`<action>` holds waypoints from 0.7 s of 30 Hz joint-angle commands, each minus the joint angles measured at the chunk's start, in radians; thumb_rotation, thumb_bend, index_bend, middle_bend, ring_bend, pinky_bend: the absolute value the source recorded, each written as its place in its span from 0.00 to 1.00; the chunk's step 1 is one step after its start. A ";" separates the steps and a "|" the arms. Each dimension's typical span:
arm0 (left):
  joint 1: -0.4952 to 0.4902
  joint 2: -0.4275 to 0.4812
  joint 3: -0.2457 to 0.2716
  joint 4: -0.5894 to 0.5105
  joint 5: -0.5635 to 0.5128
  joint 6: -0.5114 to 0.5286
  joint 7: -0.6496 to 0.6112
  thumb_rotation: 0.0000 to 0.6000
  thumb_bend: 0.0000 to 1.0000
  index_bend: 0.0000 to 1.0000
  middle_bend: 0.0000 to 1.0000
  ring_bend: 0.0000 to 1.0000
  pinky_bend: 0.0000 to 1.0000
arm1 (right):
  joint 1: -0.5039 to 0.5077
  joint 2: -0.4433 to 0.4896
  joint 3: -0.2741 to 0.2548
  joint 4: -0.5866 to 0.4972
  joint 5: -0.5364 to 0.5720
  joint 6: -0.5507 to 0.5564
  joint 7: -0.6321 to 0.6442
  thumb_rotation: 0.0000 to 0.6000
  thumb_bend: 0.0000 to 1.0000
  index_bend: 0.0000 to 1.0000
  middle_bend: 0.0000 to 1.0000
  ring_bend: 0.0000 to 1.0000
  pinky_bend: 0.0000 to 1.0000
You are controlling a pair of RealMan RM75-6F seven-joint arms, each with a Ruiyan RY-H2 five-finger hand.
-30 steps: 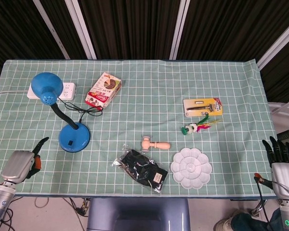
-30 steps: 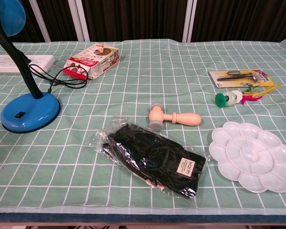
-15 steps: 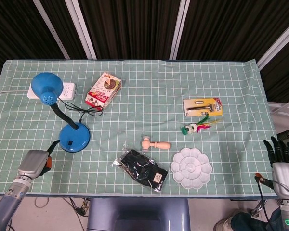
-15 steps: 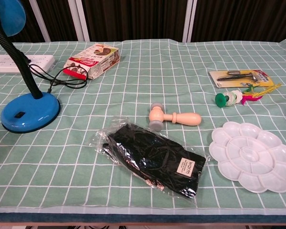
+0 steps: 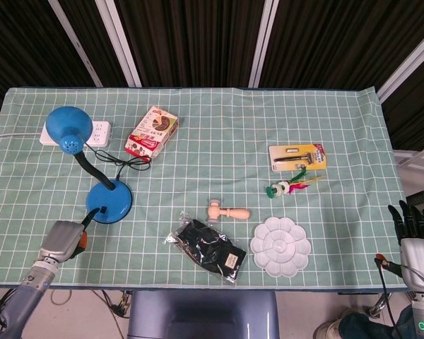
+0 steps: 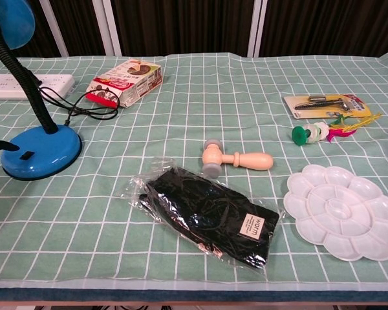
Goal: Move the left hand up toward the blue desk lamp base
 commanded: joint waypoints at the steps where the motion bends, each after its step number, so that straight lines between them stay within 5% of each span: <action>1: -0.002 -0.006 0.003 0.003 0.000 0.000 0.007 1.00 0.89 0.03 0.83 0.84 0.91 | 0.000 0.000 0.000 -0.001 0.001 0.000 -0.001 1.00 0.15 0.08 0.05 0.03 0.00; 21: -0.015 -0.027 0.000 -0.018 -0.040 0.004 0.064 1.00 0.89 0.03 0.83 0.84 0.91 | -0.002 -0.001 0.004 -0.003 0.011 0.000 -0.007 1.00 0.15 0.08 0.05 0.03 0.00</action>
